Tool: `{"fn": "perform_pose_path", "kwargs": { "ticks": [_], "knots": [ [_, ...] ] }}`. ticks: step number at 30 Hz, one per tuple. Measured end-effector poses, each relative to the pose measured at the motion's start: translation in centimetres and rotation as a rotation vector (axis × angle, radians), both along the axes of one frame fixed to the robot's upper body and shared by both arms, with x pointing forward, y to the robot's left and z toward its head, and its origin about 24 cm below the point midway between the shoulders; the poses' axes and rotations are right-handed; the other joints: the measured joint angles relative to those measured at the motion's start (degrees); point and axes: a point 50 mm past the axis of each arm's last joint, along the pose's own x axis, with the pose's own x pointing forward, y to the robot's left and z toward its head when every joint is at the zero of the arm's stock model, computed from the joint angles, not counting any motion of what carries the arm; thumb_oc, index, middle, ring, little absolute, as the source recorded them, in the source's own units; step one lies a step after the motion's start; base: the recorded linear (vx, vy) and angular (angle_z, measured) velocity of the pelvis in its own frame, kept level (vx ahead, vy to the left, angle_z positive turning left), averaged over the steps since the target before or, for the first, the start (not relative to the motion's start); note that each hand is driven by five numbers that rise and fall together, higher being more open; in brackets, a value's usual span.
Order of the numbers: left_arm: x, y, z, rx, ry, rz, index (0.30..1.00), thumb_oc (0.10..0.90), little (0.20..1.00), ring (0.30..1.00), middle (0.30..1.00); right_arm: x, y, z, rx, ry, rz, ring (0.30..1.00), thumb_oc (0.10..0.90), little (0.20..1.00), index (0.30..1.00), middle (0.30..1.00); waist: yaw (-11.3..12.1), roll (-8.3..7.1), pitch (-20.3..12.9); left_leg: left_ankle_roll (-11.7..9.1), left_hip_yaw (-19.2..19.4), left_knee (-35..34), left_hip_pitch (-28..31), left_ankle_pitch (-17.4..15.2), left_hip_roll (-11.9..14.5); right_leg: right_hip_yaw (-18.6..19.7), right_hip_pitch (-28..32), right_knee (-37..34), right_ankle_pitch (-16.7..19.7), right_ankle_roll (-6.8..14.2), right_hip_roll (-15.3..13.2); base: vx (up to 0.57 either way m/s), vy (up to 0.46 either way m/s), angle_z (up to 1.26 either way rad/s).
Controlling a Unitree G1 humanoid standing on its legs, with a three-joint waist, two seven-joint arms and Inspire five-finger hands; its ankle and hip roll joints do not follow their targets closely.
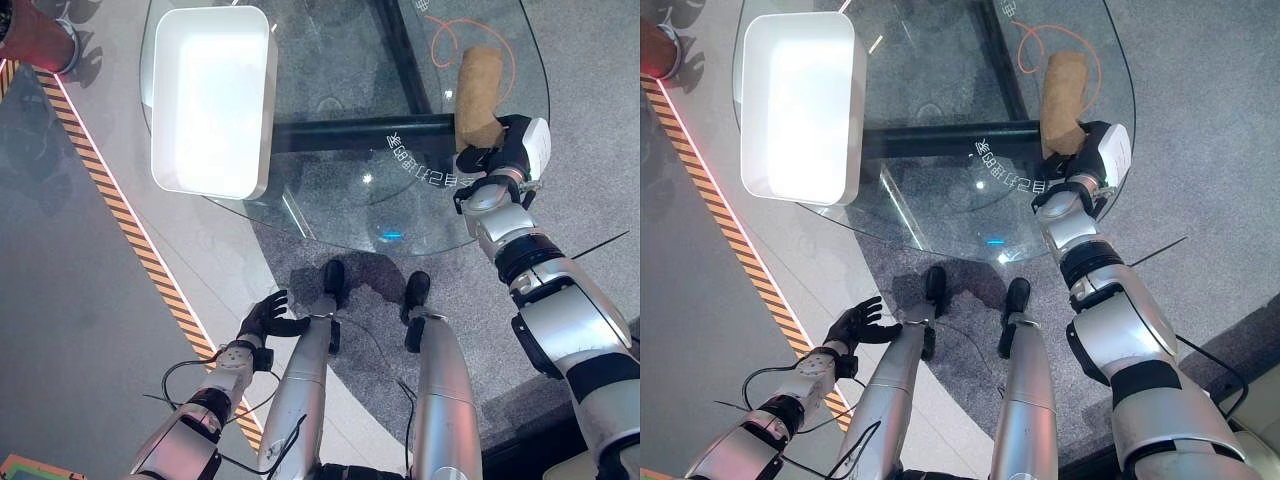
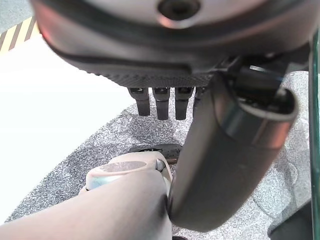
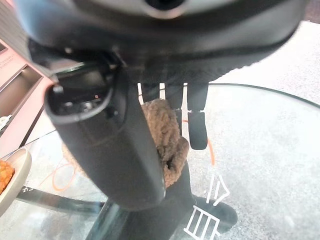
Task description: Wipe the table with a cloth and put it in the basket.
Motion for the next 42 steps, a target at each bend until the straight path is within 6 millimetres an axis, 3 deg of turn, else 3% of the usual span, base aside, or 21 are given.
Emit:
{"fn": "perform_pose_path", "kwargs": {
  "ticks": [10, 22, 31, 36, 42],
  "knots": [
    [0.0, 0.0, 0.0, 0.0, -0.001, 0.0, 0.9, 0.8, 0.9, 0.9, 0.9, 0.1, 0.3, 0.3, -0.111, 0.01, 0.042, 0.3, 0.1, 0.2, 0.3, 0.3, -0.32, 0.0, 0.0, 0.0, -0.07, -0.02, -0.4, 0.0, 0.02, -0.04, -0.42, -0.01, 0.01, 0.02, 0.06, 0.0, 0.0, 0.0],
    [0.2, -0.3, 0.3, -0.007, -0.014, -0.007, 0.9, 0.8, 0.9, 0.9, 0.9, 0.2, 0.8, 1.2, -0.439, 0.047, 0.119, 0.3, 0.1, 0.2, 0.3, 0.3, -0.47, 0.0, 0.0, -0.58, -1.17, -0.98, -0.87, 0.83, 0.15, -1.29, -0.75, -0.24, 0.04, -0.22, 0.07, 0.0, -0.001, 0.03],
    [0.4, -0.6, 0.4, -0.012, -0.013, -0.012, 0.9, 0.8, 0.9, 0.9, 0.9, 0.4, 4.2, 0.9, -0.627, 0.116, 0.314, 0.3, 0.1, 0.2, 0.3, 0.3, -0.19, 0.02, -0.01, -0.82, -1.23, -3.18, 0.37, 2.13, 0.07, -1.38, -0.57, -0.1, -0.01, -0.56, -0.18, 0.0, 0.001, 0.01],
    [0.5, -1.1, 0.5, -0.023, -0.018, -0.021, 0.9, 0.8, 0.9, 0.9, 0.9, 0.1, 8.1, -0.8, -0.697, 0.159, 0.519, 0.3, 0.1, 0.2, 0.3, 0.3, 0.1, 0.06, -0.04, -0.98, -1.41, -4.14, 0.91, 2.56, 0.1, -1.56, -0.4, -0.06, -0.17, -0.79, -0.21, 0.0, 0.0, 0.0],
    [0.7, -1.4, 0.8, -0.026, -0.028, -0.02, 0.9, 0.8, 0.9, 0.9, 0.9, -0.8, 10.8, -3.2, -0.71, 0.203, 0.66, 0.3, 0.1, 0.2, 0.3, 0.3, 1.16, 0.06, -0.04, -0.97, -1.61, -4.89, 0.93, 2.92, -0.26, -1.76, -0.54, 0.03, -0.39, -0.76, -0.35, 0.0, 0.003, 0.03]
  ]
}}
